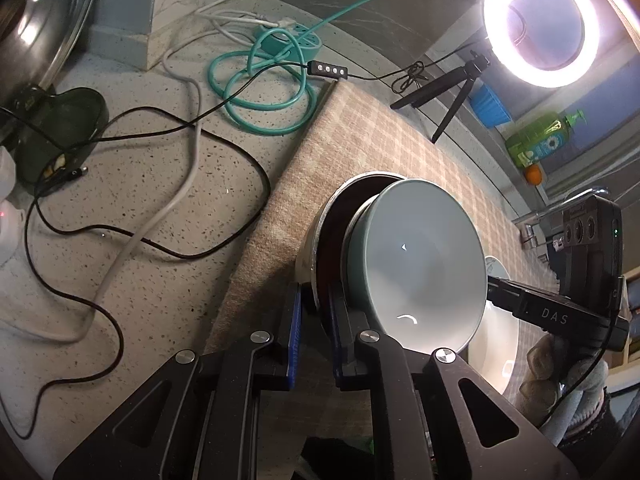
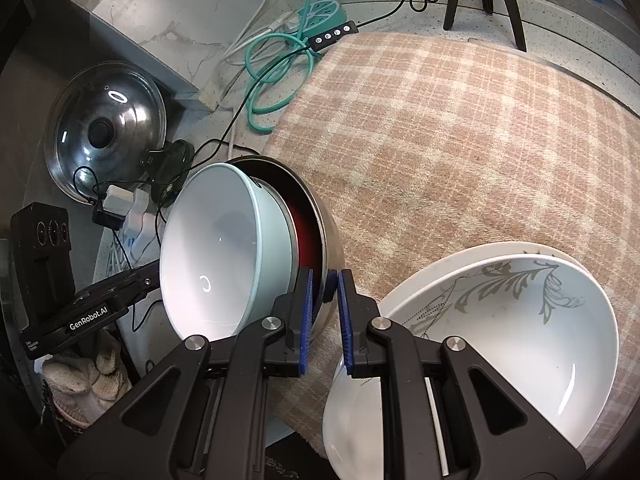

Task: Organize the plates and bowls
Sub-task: 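Grip the rims of the nested bowl stack with both grippers, then lift the bowl stack and carry it over the plate stack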

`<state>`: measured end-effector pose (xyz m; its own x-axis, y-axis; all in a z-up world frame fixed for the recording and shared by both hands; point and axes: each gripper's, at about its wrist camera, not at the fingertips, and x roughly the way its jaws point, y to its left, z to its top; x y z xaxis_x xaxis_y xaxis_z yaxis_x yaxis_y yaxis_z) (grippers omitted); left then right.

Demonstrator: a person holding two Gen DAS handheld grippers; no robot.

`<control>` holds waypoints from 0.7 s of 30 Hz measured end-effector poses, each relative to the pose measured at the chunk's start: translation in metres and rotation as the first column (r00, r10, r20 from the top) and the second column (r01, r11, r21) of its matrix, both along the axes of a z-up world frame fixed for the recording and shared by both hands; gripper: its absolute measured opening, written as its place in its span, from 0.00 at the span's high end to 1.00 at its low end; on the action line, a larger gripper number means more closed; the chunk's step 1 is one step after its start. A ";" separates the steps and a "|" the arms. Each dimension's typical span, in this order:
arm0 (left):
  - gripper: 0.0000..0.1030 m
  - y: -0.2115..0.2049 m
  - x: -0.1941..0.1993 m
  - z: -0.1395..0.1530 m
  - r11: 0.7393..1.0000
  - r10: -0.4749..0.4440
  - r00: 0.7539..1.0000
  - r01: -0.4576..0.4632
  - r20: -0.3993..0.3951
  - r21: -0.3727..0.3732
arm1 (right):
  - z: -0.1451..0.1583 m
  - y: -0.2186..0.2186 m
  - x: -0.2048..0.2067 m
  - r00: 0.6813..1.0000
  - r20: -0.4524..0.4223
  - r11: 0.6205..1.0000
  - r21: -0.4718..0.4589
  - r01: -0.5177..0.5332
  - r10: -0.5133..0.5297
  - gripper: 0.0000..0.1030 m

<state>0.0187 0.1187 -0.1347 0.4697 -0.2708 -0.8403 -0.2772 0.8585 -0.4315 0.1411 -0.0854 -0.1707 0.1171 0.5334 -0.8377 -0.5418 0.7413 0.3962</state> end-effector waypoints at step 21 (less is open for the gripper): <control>0.91 -0.012 -0.005 0.040 1.000 -0.017 0.997 0.015 0.081 0.021 | 0.041 -0.028 -0.016 0.998 0.054 0.998 0.061 0.032 -0.035 0.88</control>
